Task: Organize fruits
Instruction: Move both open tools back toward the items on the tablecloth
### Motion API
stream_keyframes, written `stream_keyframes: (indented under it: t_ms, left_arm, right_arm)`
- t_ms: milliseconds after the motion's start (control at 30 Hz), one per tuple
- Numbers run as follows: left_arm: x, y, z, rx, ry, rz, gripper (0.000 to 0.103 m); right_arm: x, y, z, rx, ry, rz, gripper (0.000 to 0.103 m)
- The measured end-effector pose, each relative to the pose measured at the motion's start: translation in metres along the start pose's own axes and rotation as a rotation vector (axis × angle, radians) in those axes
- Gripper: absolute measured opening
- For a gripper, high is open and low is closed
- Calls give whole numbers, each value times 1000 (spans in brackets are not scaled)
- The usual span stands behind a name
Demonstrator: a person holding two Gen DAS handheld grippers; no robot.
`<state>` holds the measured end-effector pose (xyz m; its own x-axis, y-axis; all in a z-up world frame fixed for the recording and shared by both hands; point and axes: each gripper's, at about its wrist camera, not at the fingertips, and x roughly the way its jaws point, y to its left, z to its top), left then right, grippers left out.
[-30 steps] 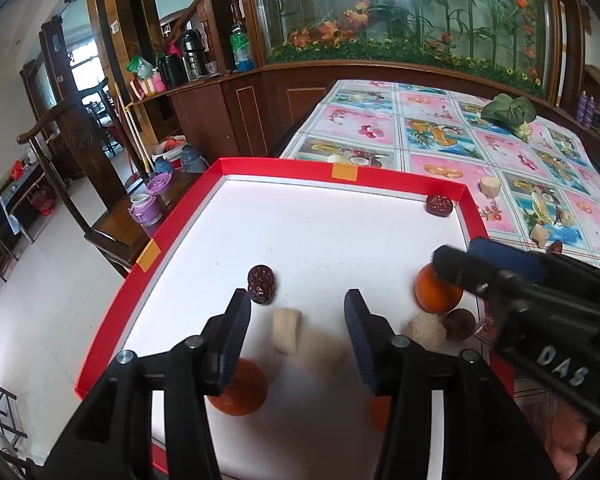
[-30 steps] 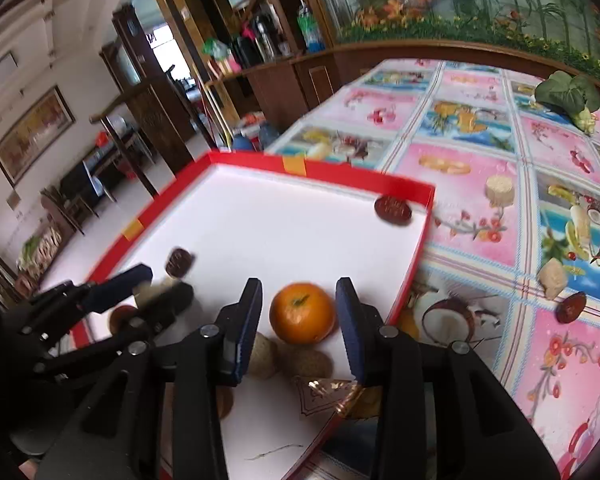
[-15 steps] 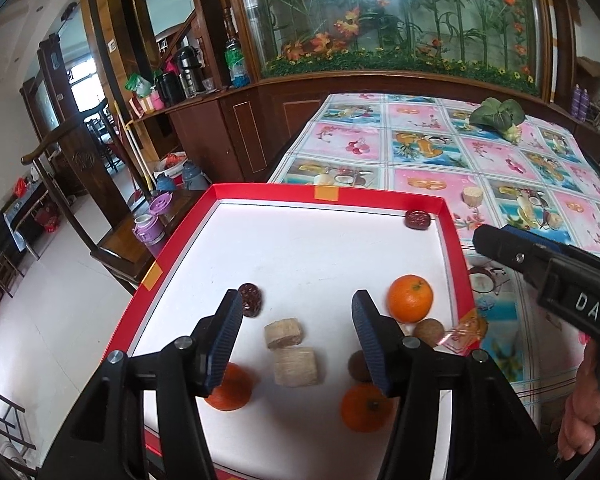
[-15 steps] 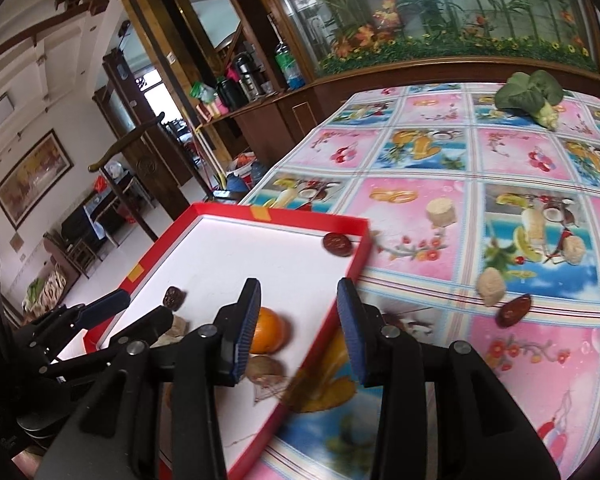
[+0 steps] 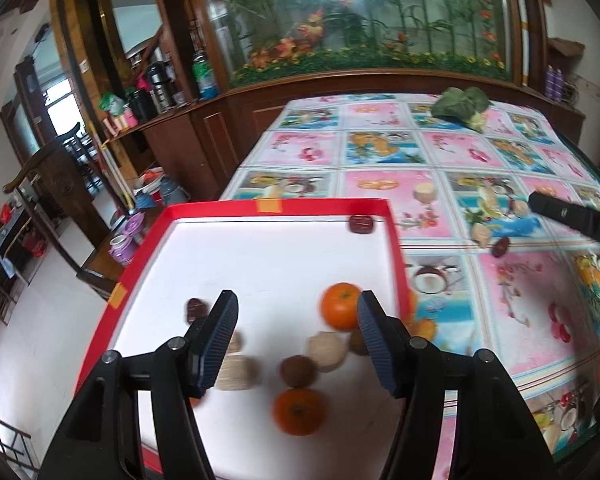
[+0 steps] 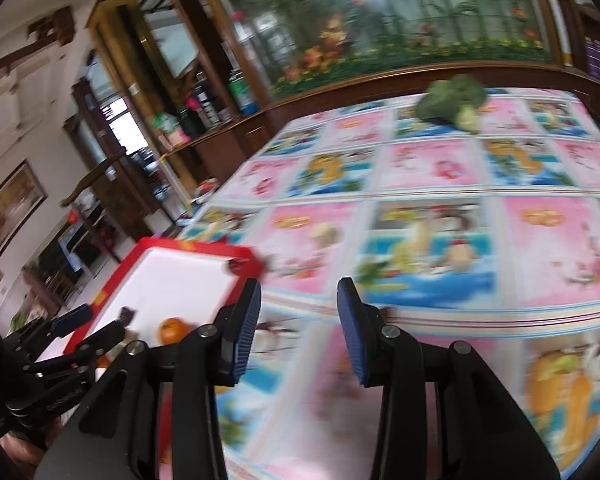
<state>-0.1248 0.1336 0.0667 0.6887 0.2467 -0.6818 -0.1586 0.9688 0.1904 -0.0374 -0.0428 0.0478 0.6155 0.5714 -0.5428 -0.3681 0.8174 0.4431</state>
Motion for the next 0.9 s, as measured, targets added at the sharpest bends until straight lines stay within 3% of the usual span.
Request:
stream_keyframes:
  t_ms: [333, 500, 667, 900]
  left_arm:
    - [-2, -45, 6, 80, 12, -70, 67]
    - [-4, -70, 9, 112, 23, -128, 67]
    - [-3, -89, 11, 136, 36, -175, 67]
    - [0, -91, 10, 128, 47, -170, 67]
  right_arm:
    - [-35, -79, 12, 84, -23, -135, 42]
    - [-36, -103, 16, 127, -5, -162, 42]
    - [-23, -105, 17, 121, 40, -171, 42]
    - [-13, -83, 8, 28, 79, -135, 42]
